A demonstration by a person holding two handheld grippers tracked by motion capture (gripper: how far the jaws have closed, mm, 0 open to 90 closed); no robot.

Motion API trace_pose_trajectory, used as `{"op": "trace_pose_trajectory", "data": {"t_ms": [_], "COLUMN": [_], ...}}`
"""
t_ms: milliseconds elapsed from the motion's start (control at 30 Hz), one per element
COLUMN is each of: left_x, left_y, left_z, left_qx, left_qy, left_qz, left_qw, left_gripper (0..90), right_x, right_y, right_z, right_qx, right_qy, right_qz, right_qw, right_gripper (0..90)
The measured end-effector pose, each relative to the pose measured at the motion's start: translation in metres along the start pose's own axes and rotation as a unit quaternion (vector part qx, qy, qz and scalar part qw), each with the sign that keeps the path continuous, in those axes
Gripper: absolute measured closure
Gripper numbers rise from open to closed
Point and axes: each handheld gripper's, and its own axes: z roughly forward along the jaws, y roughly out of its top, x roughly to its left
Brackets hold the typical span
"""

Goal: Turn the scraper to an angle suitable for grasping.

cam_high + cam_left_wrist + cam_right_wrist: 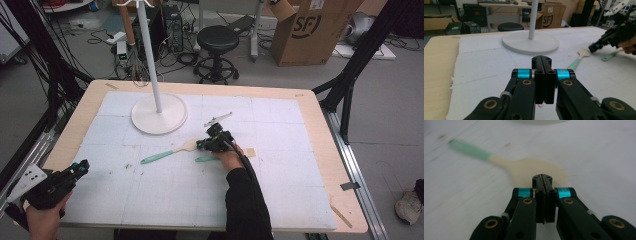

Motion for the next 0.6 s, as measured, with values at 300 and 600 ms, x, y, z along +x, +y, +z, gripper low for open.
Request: {"op": "trace_pose_trajectory", "data": {"t_ms": [300, 600], "left_x": [-0.004, -0.006], "left_y": [0.002, 0.002], "left_z": [0.004, 0.006], "left_qx": [0.000, 0.005], "left_qy": [-0.007, -0.013], "left_qz": [0.001, 0.003], "left_qw": [1.0000, 0.9999], "left_gripper": [89.1, 89.2], "right_x": [0.018, 0.027], "right_y": [0.031, 0.049], "right_z": [0.008, 0.048], "right_qx": [-0.042, 0.022], "right_qy": [-0.026, -0.038], "right_qz": [-0.034, -0.060], "right_qw": [0.9982, 0.9972], "right_gripper": [89.8, 89.8]}}
